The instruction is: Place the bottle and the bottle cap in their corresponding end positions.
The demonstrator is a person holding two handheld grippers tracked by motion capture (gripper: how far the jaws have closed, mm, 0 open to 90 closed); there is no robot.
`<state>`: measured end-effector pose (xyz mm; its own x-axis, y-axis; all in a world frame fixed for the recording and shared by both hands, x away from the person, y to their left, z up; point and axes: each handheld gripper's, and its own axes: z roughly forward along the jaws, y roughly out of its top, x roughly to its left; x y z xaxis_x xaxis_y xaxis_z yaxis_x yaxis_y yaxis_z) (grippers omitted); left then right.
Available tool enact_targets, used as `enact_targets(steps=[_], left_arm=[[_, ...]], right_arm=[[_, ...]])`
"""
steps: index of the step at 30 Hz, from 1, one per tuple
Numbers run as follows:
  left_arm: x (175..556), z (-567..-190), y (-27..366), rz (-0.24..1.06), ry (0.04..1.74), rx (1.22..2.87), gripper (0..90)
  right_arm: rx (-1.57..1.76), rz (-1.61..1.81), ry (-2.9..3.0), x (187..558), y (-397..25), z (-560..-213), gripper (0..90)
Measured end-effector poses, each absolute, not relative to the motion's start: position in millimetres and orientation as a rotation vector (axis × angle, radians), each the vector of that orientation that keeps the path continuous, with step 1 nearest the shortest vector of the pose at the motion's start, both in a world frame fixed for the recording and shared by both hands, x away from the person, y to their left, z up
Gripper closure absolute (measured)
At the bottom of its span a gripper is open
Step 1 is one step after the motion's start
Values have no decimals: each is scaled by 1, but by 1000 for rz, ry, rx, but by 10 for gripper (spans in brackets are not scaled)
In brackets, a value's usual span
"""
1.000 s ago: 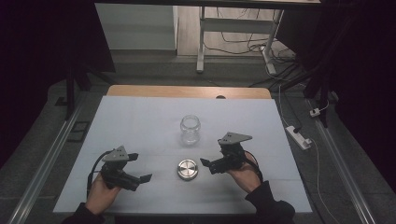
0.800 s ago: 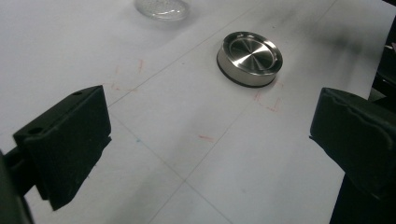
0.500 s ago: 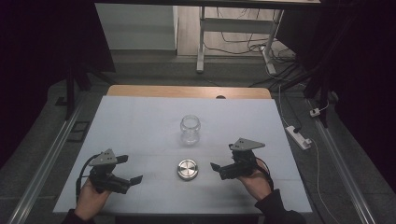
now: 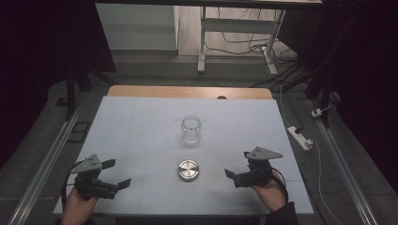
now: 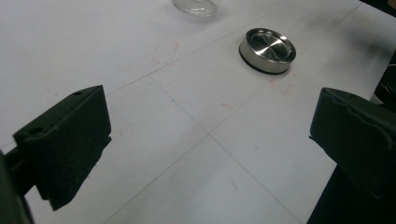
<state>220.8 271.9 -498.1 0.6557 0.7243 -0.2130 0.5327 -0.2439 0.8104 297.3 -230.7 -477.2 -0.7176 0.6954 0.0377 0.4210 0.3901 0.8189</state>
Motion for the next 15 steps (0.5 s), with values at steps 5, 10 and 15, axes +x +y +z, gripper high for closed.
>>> enact_targets(steps=[5,10,15], left_arm=[[214,-500,279,259,1010,1908,0],[208,-501,286,266,1032,1898,0],[201,-503,292,275,1058,1885,0]], right_arm=[[1007,1240,2312,290,-243,-478,0],[1046,1231,2297,282,-255,-480,0],[1077,1221,2281,275,-267,-483,0]])
